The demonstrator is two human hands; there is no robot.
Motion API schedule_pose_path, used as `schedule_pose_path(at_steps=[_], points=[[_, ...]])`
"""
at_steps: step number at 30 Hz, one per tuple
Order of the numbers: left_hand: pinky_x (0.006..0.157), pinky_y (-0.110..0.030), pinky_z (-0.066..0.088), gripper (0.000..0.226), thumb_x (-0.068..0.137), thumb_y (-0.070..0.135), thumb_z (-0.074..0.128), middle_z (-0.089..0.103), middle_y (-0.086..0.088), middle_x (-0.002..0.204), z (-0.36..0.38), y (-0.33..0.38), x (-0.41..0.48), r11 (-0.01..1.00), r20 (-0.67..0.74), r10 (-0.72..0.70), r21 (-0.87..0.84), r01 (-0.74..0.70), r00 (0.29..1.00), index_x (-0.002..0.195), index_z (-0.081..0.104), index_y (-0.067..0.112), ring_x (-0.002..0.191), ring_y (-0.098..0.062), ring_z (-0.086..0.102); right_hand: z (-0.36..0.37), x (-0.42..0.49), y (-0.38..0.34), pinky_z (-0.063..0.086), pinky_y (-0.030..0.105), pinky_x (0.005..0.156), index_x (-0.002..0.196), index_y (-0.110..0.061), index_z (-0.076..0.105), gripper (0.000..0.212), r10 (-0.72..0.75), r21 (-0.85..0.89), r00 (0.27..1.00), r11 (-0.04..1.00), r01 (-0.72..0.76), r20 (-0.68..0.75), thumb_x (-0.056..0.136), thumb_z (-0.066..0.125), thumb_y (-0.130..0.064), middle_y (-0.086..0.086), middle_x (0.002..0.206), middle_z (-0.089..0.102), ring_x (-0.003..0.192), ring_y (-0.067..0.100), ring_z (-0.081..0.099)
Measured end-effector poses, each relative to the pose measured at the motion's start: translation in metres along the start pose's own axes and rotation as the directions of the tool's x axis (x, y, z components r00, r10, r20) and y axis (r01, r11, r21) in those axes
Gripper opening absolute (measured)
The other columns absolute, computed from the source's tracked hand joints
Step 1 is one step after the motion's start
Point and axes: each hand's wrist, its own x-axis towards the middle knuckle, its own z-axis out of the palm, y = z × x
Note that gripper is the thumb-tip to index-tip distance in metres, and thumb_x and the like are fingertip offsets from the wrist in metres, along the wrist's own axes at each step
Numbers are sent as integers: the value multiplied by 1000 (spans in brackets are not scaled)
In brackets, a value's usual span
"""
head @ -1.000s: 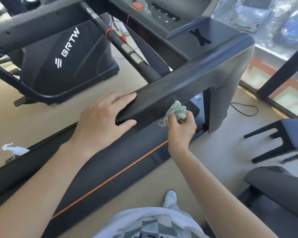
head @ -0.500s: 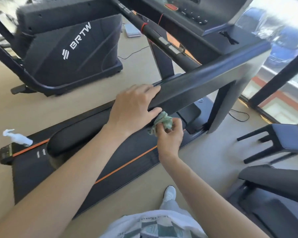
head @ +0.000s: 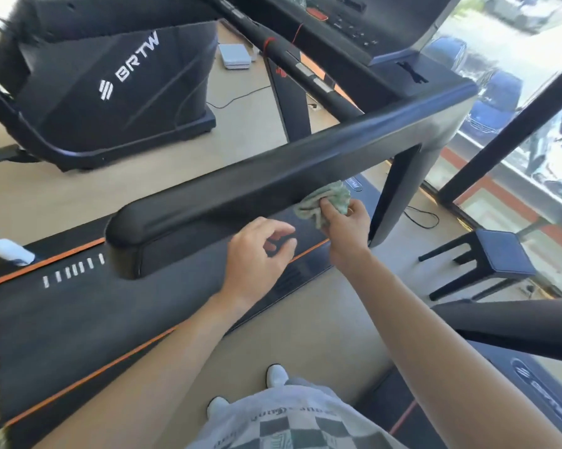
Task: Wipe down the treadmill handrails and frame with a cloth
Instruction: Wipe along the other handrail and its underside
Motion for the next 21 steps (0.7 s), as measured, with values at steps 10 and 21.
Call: schedule_pose_path(at_steps=[10,21], points=[[92,-27,55,24,95,20,71,71,-3,112,49,15,27,209,374,-729,-675,707,573,117,69,11,96,-17,64,0,16,-9,62,33,77,84,-3,70,10,69,37,969,996,-80,236,89,75,-10,8,80,72,80,20,71],[79,-28,59,23,97,9,67,74,-15,113,83,28,57,-266,471,-808,-827,494,354,118,64,2,103,-21,71,-23,48,-16,60,43,92,100,0,72,9,202,189,924,943,-273,323,93,67,-4,17,106,74,104,32,72]])
